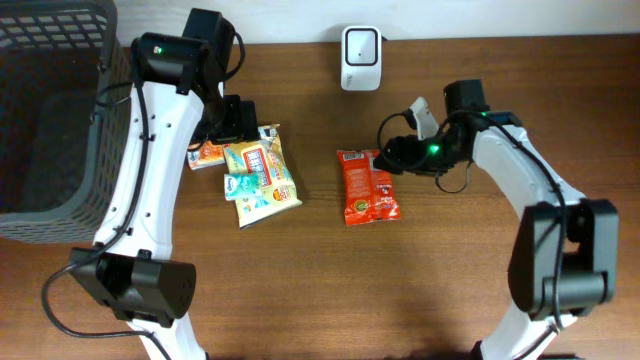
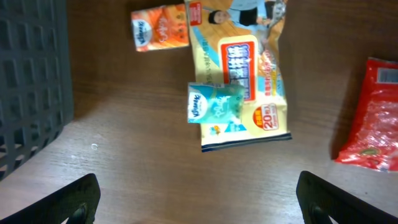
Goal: Scan the item barcode
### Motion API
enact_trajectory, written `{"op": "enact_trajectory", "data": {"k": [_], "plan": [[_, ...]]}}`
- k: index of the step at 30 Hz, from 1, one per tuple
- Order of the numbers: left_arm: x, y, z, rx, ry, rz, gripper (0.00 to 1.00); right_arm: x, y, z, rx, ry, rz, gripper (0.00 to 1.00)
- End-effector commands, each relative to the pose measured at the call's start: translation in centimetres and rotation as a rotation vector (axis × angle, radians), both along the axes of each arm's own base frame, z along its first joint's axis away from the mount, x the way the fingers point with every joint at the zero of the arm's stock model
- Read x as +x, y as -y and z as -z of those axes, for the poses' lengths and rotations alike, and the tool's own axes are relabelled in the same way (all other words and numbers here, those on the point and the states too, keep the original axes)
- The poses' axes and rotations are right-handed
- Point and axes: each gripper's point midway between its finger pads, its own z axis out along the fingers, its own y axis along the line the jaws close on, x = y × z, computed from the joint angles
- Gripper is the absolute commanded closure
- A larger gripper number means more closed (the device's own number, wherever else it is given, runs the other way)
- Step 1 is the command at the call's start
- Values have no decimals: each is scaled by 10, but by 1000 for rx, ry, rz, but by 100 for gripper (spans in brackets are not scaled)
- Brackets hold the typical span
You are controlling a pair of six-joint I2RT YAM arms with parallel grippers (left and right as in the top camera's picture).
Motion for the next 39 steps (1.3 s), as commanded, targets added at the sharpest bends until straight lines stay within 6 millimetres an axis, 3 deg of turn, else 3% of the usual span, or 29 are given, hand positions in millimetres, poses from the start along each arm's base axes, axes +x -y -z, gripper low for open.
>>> {"op": "enact_trajectory", "data": {"k": [1, 3, 8, 10, 12, 18, 22, 29, 32, 39], "plan": [[-2, 11, -4, -70, 2, 4, 1, -4, 0, 39, -26, -98, 14, 20], [0, 20, 4, -94, -20, 62, 1, -7, -1, 54, -25, -136, 12, 20], [-2, 79, 42, -328, -92, 260, 3, -10, -5, 73, 9, -178, 6, 20], [-3, 95, 60, -383, -105, 291, 13, -10, -6, 73, 17, -185, 13, 20], [-6, 121, 91, -464, -122, 332, 23, -8, -8, 71, 36, -183, 14, 20], [-21, 193, 161, -737, -118, 451, 18, -6, -13, 55, 178, -187, 19, 20], [-21, 206, 190, -752, -120, 423, 19, -5, -2, 54, 186, -202, 50, 20], [-10, 231, 214, -772, -83, 435, 19, -7, 6, 54, 191, -227, 72, 20], [-5, 245, 227, -772, -59, 433, 25, -8, 6, 54, 190, -233, 73, 20], [1, 253, 265, -690, -32, 401, 70, -9, 6, 54, 190, -235, 74, 20]]}}
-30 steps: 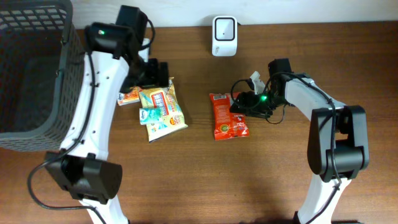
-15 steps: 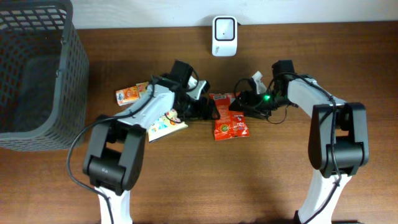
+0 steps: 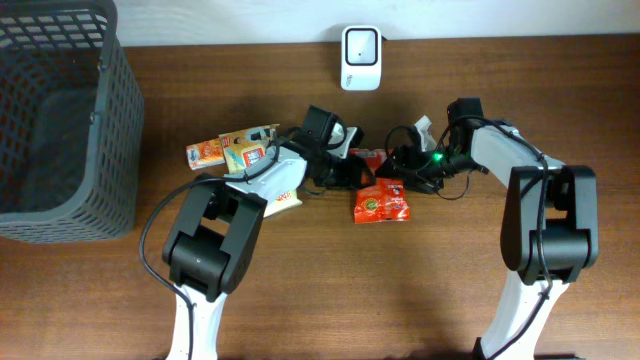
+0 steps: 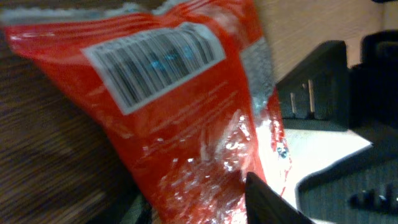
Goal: Scan the item barcode
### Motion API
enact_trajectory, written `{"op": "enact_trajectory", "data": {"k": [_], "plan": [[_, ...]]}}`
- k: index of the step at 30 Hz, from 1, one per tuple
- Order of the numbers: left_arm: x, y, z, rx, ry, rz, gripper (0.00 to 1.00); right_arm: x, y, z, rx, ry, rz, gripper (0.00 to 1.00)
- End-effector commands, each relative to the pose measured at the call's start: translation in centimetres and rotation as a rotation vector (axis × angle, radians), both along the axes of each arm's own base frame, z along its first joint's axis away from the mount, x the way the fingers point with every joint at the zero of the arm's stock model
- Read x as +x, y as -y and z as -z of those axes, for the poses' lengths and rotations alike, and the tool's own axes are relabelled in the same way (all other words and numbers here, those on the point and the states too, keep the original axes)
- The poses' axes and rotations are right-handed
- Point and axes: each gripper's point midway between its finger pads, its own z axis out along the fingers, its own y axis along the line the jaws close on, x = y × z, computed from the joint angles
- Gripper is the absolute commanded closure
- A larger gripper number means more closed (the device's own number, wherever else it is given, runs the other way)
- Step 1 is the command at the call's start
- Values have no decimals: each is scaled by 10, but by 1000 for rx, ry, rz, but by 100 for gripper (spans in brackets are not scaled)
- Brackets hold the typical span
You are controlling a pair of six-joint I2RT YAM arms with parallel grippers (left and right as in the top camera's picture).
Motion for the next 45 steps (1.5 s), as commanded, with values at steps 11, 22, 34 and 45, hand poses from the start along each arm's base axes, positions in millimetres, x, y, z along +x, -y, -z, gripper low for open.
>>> {"op": "enact_trajectory", "data": {"k": [11, 22, 34, 45], "plan": [[16, -9, 3, 28, 64, 4, 100, -8, 47, 8, 8, -47, 64, 28], [44, -23, -152, 77, 659, 141, 100, -6, 86, 10, -8, -38, 135, 28], [19, -28, -258, 16, 969, 237, 100, -7, 58, 17, -63, -18, 42, 28], [-63, -44, -315, -215, 989, 465, 100, -5, 58, 17, -64, -10, 43, 28]]}}
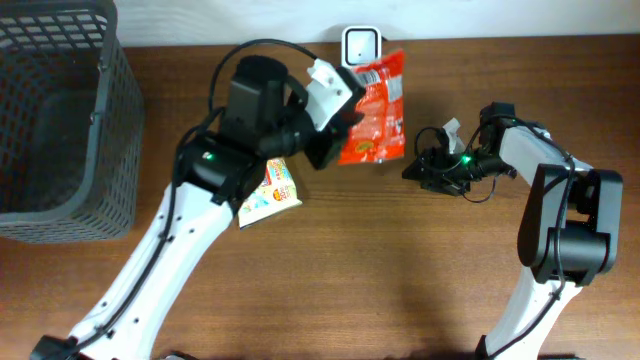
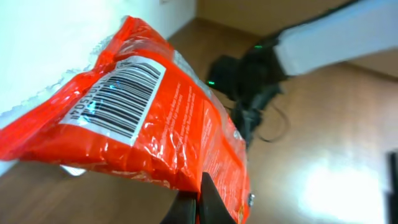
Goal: Scan the item barcode
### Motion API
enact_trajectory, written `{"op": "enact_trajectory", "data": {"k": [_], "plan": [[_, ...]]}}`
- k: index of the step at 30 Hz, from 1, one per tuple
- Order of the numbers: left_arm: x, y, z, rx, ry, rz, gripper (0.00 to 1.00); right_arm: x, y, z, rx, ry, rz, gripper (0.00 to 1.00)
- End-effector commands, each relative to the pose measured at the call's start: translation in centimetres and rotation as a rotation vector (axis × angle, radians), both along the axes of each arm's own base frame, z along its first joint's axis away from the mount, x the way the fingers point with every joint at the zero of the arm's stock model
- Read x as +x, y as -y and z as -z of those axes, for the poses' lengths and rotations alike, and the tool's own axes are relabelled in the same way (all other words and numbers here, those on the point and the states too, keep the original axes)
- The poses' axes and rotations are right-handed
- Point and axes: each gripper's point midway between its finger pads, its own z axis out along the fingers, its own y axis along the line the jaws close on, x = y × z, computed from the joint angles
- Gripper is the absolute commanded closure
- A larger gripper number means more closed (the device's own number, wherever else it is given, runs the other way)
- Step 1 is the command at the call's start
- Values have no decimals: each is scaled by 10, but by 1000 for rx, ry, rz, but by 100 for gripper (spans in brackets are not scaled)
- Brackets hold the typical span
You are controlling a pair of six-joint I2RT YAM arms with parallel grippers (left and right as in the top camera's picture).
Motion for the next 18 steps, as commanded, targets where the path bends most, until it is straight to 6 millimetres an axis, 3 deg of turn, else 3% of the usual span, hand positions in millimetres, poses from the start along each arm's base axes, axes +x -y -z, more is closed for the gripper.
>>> {"op": "enact_trajectory", "data": {"k": [1, 3, 18], "plan": [[-37, 1, -8, -66, 5, 270, 100, -4, 2, 12, -27, -17, -13, 28], [-49, -4, -11, -106, -5, 351, 100, -3, 2, 12, -27, -16, -13, 28], [-55, -11, -16, -146, -16, 397, 100, -2, 2, 12, -28, -9, -13, 28]]}}
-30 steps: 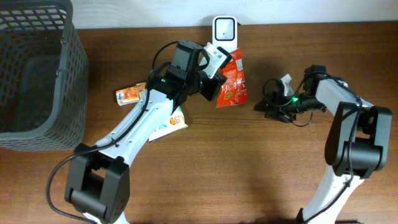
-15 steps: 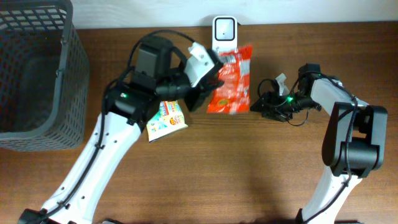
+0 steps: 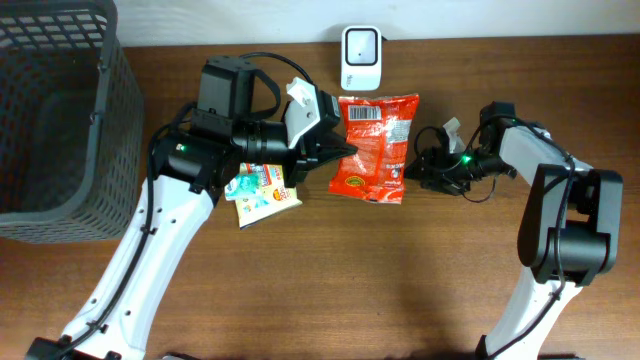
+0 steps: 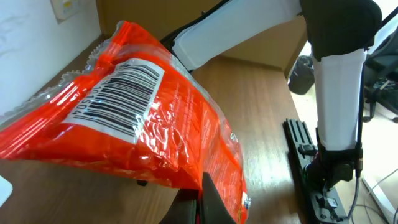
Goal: Scan the item barcode
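Observation:
A red snack bag (image 3: 375, 150) hangs over the table just in front of the white scanner (image 3: 360, 45). Its barcode (image 3: 365, 113) faces up, toward the overhead camera. My left gripper (image 3: 338, 153) is shut on the bag's left edge. In the left wrist view the bag (image 4: 143, 137) fills the frame, its barcode (image 4: 115, 99) is plain to see, and my left gripper (image 4: 202, 190) pinches the foil at the bottom. My right gripper (image 3: 428, 166) sits low on the table to the right of the bag, apart from it. Its jaws are too dark to read.
A yellow wipes pack (image 3: 268, 186) with a teal tissue pack (image 3: 240, 186) on it lies under my left arm. A dark mesh basket (image 3: 55, 110) stands at the far left. The wall runs behind the scanner.
The red bag was tilted up right beside the scanner. It is now a little lower and nearer, spread flatter with its barcode up. My left arm has shifted left. The right arm has not moved.
My left gripper was open above the packs at the left, and the red bag lay on the table by my right gripper. Then both grippers were at the bag. Then my left gripper held it by the scanner with the right drawn back, and now holds it in front of the scanner.

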### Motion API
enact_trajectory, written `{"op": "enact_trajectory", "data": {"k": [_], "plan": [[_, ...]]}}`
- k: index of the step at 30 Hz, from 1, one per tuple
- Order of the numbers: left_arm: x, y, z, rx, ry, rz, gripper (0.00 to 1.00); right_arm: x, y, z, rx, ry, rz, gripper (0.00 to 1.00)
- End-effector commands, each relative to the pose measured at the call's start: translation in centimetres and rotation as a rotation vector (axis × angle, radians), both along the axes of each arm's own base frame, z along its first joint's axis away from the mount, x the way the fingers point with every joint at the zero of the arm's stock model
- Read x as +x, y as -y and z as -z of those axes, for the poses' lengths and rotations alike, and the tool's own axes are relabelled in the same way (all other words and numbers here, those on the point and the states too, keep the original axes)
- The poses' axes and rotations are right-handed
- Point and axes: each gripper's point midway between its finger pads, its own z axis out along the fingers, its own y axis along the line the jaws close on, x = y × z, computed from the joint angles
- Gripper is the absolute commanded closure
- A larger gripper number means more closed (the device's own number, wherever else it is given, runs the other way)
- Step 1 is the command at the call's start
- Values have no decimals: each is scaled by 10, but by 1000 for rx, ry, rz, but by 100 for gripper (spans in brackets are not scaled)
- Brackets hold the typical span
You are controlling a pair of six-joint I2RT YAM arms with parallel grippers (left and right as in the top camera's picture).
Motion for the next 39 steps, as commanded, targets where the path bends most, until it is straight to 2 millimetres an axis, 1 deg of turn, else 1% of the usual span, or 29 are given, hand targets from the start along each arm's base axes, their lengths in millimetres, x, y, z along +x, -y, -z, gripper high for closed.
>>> {"op": "enact_trajectory", "data": {"k": [1, 7, 8, 10, 12, 14, 19, 20, 22, 24, 25, 27, 28, 30, 32, 33, 34, 36, 38, 39], "plan": [[-6, 0, -10, -32, 25, 40, 100, -3, 2, 12, -27, -15, -13, 28], [-6, 0, -10, -29, 25, 37, 100, -3, 2, 12, -27, -15, -13, 28], [-4, 0, -8, -21, 28, 25, 100, -3, 2, 12, -27, -15, -13, 28], [7, -3, 0, 20, 36, -26, 100, -3, 2, 12, -27, -15, -13, 28], [15, -3, 10, 42, -14, -65, 100, -3, 2, 12, -26, -18, -10, 28], [31, -2, 30, 75, -107, -125, 100, -3, 2, 12, -25, -25, -1, 28], [82, -3, 95, 146, -404, -370, 100, 0, 2, 12, -22, -49, 37, 28], [95, -5, 112, 157, -483, -453, 100, 0, 2, 12, -22, -57, 47, 28], [112, -7, 143, 175, -599, -551, 100, 0, 2, 12, -20, -63, 54, 28], [117, -5, 167, 190, -666, -573, 100, 0, 2, 12, -20, -64, 54, 28], [118, -4, 182, 204, -709, -583, 100, 0, 2, 12, -20, -63, 54, 28], [119, -4, 205, 229, -777, -610, 100, 0, 2, 12, -19, -70, 62, 28], [122, -7, 223, 258, -831, -665, 100, 1, 2, 11, -12, -74, 67, 28], [121, -10, 248, 309, -880, -731, 100, 1, 0, 10, -2, -74, 67, 28], [120, -17, 263, 374, -867, -794, 100, 0, 1, 10, -4, -77, 66, 28], [123, -31, 269, 443, -826, -881, 100, 0, 1, 10, -4, -77, 66, 28], [125, -37, 269, 471, -803, -921, 100, 0, 1, 10, -4, -77, 66, 28], [130, -50, 261, 532, -739, -981, 100, 0, 1, 10, -4, -78, 67, 28], [138, -63, 241, 598, -640, -1037, 100, -1, 1, 11, -7, -81, 67, 28], [143, -68, 223, 630, -567, -1067, 100, -1, 1, 11, -8, -82, 67, 28]]}}
